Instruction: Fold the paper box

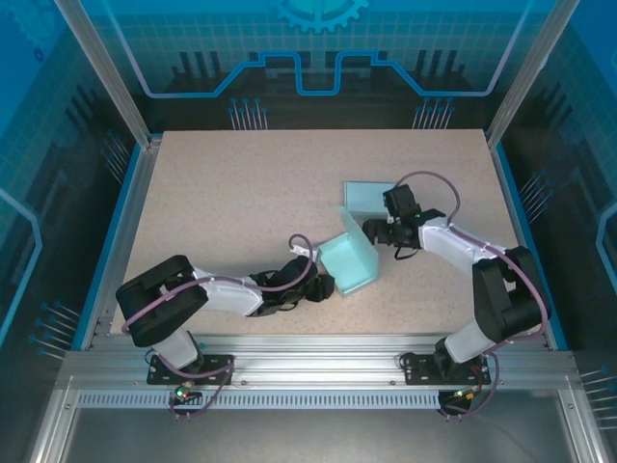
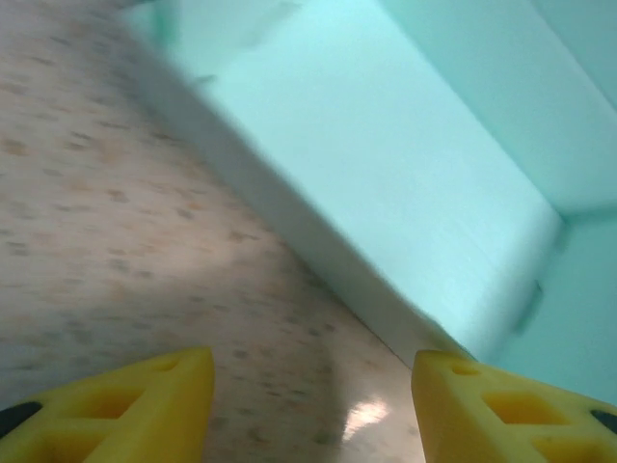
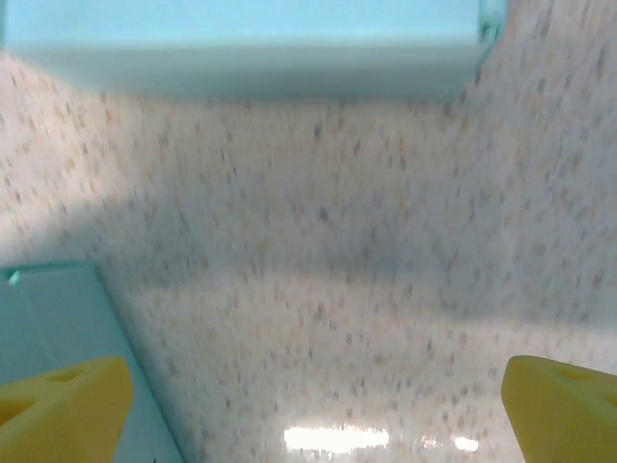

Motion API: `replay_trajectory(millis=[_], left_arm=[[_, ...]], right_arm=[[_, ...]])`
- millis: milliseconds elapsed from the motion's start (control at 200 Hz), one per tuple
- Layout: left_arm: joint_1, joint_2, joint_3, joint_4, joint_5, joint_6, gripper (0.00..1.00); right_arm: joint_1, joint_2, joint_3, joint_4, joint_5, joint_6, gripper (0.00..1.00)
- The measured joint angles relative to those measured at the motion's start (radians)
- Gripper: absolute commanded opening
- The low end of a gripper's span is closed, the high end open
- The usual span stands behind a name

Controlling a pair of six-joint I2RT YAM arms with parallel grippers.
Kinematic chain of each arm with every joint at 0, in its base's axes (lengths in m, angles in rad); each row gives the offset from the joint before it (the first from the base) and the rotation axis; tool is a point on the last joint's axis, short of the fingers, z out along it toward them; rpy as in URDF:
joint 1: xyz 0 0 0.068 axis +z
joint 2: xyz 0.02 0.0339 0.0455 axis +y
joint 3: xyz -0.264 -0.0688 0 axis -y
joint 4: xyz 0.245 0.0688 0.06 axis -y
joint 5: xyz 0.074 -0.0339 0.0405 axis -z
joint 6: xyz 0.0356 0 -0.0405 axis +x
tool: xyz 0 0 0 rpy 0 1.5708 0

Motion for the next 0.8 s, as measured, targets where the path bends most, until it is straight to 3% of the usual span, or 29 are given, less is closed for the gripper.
replay_trajectory(millis=[115, 220, 380, 575, 800], left_arm=[[-0.027, -0.040, -0.009, -0.031, 0.014, 0.045, 0.58], [-0.018, -0.164, -0.010, -0.128, -0.051, 0.135, 0.59], [0.054, -0.259, 0.102, -0.270, -0.122, 0.369, 0.57], [0.114, -0.137, 0.307, -0.389, -0.158, 0.647, 0.55], [0.137, 0.065, 0.436, -0.494, -0.166, 0.827, 0.48]], right_arm=[[-0.038, -0.001, 0.039, -0.027, 0.032, -0.018, 1.00], [-0.073, -0.049, 0.032, -0.079, 0.064, -0.018, 1.00], [-0.113, -0.272, -0.019, -0.164, 0.087, -0.017, 1.00], [-0.114, -0.536, -0.053, -0.260, 0.086, -0.008, 1.00], [-0.116, -0.714, -0.066, -0.352, 0.068, 0.006, 1.00]])
